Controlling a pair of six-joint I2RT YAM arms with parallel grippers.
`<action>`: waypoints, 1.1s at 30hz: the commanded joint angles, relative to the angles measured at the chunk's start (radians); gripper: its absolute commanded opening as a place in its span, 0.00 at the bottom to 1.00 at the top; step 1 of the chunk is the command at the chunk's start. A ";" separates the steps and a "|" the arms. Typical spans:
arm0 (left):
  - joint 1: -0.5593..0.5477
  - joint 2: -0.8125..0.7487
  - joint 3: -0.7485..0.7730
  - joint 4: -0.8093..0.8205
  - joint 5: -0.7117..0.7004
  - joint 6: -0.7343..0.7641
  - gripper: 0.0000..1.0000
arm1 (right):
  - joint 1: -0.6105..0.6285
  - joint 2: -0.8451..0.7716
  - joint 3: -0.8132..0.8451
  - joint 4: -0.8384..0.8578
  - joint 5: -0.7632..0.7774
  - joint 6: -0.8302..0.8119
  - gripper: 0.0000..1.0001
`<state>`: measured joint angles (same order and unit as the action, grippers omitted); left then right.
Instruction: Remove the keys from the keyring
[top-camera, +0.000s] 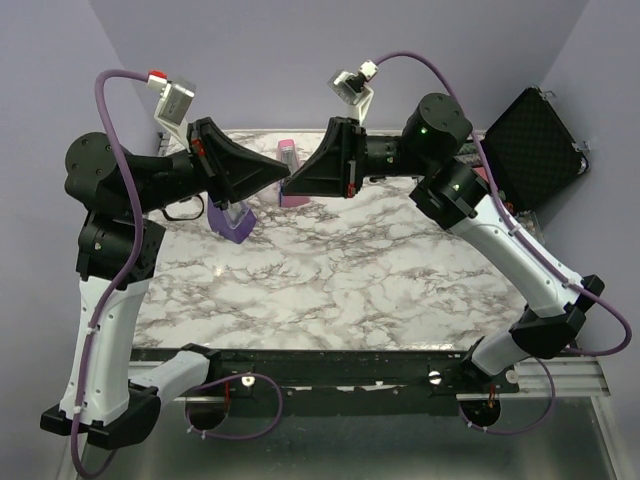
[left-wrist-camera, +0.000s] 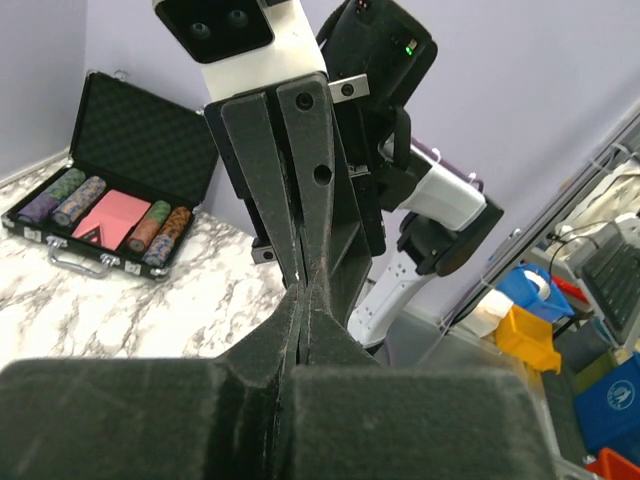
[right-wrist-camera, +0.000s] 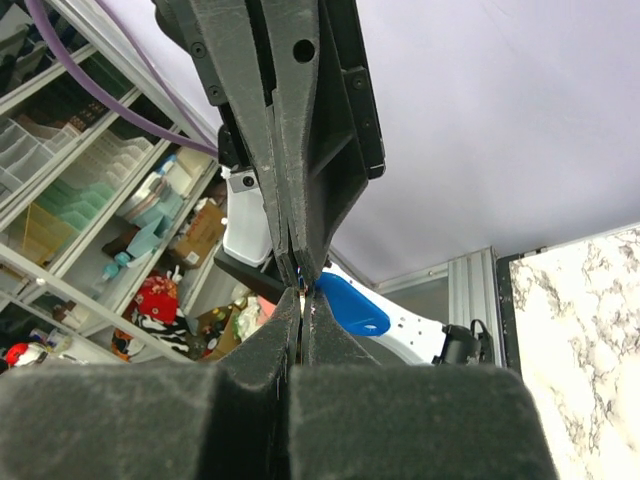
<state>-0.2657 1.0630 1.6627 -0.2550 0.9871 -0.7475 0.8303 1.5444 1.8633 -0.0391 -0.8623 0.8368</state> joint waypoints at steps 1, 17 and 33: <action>-0.036 0.003 0.026 -0.211 0.059 0.184 0.00 | 0.003 -0.010 0.010 0.004 0.011 -0.016 0.01; -0.161 0.038 0.080 -0.414 0.097 0.384 0.00 | -0.023 0.022 0.076 -0.067 -0.007 -0.050 0.01; -0.170 0.149 0.207 -0.400 -0.126 0.304 0.61 | -0.025 0.000 0.011 -0.062 -0.015 -0.047 0.01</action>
<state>-0.4194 1.1782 1.8431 -0.5728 0.9413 -0.4030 0.7963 1.5471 1.8900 -0.1703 -0.9592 0.7929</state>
